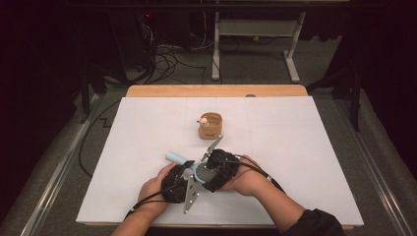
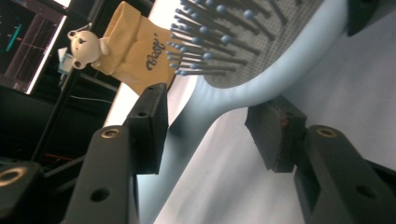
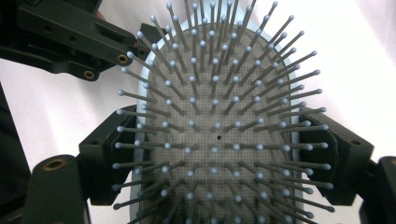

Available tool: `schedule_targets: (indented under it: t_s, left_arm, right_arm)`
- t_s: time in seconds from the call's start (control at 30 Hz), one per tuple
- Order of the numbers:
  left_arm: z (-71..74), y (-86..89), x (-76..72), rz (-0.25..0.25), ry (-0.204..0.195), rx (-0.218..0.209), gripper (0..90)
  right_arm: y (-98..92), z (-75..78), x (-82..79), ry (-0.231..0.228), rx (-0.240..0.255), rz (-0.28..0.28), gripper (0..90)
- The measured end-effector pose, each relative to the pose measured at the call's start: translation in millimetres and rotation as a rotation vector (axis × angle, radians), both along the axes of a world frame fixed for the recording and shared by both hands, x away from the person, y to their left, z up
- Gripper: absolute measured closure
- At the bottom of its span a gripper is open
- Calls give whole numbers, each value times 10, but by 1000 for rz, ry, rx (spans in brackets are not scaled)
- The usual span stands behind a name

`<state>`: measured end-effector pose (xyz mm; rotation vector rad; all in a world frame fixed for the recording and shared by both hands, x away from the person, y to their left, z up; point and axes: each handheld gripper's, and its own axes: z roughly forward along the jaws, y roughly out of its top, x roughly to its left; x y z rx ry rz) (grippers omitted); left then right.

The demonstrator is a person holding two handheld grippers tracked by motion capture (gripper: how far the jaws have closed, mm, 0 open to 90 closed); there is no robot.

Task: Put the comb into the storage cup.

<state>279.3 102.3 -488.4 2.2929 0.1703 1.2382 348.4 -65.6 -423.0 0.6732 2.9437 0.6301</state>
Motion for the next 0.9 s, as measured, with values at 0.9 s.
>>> schedule_targets:
  t_s: [0.9]
  left_arm:
    - [-57, -45, -47, -32, -88, 103, 636]
  right_arm:
    - [12, 14, 15, 13, 1, 0, 208]
